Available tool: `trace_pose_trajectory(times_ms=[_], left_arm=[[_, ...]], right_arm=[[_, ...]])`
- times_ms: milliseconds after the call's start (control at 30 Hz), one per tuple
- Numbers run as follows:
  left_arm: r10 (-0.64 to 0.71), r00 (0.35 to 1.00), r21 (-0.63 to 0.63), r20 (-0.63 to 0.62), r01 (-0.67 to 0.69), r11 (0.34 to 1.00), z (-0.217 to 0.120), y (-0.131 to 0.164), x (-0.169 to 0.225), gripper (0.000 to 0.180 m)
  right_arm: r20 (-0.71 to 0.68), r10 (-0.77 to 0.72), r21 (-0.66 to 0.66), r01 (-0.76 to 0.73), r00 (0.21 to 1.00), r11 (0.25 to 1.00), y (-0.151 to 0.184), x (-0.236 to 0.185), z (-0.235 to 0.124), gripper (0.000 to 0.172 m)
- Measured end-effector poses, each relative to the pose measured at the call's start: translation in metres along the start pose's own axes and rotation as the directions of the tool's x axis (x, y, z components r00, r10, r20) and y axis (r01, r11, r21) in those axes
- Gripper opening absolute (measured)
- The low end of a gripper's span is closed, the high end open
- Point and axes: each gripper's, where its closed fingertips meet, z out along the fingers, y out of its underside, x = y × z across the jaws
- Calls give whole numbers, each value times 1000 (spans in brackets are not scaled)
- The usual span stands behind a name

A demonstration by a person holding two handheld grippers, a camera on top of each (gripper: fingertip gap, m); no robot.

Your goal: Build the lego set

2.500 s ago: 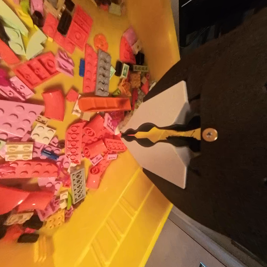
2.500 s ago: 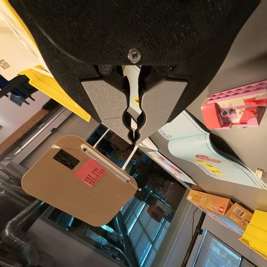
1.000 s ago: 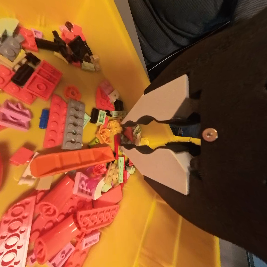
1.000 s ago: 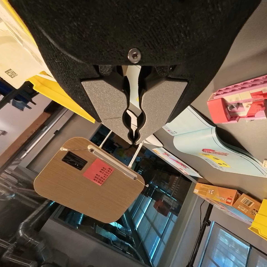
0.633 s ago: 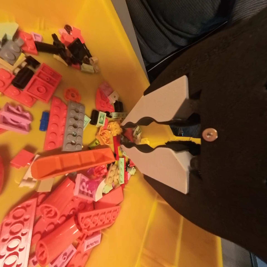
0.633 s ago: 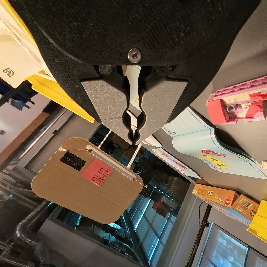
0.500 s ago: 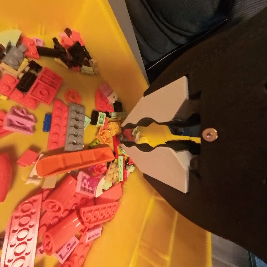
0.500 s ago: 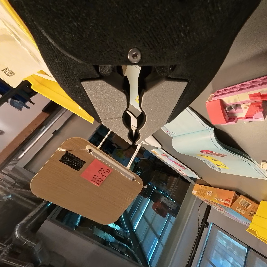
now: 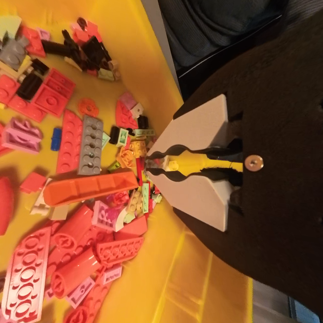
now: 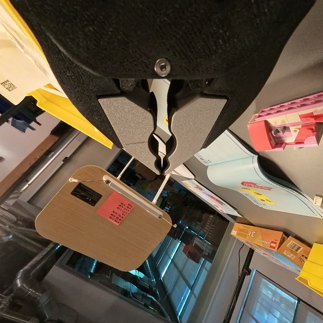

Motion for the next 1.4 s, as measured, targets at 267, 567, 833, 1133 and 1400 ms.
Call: trace_pose_trajectory(times_ms=[267, 567, 833, 1133, 1400], left_arm=[[44, 999, 24, 4, -44, 999, 4, -5, 1, 13], [70, 997, 8, 25, -71, 997, 7, -5, 0, 6], [92, 995, 12, 31, -93, 996, 7, -4, 0, 3], [84, 996, 33, 2, -84, 996, 7, -6, 3, 9], [94, 995, 56, 20, -95, 994, 6, -10, 4, 9]], right_arm=[[6, -2, -1, 2, 1000, 1000, 0, -1, 0, 0], [11, -2, -3, 2, 1000, 1000, 1, -2, 0, 0], [19, 0, -5, 0, 1000, 1000, 1, -4, 1, 0], [23, 0, -6, 0, 1000, 1000, 1, -5, 1, 0], [25, 0, -7, 0, 1000, 1000, 1, -5, 1, 0]])
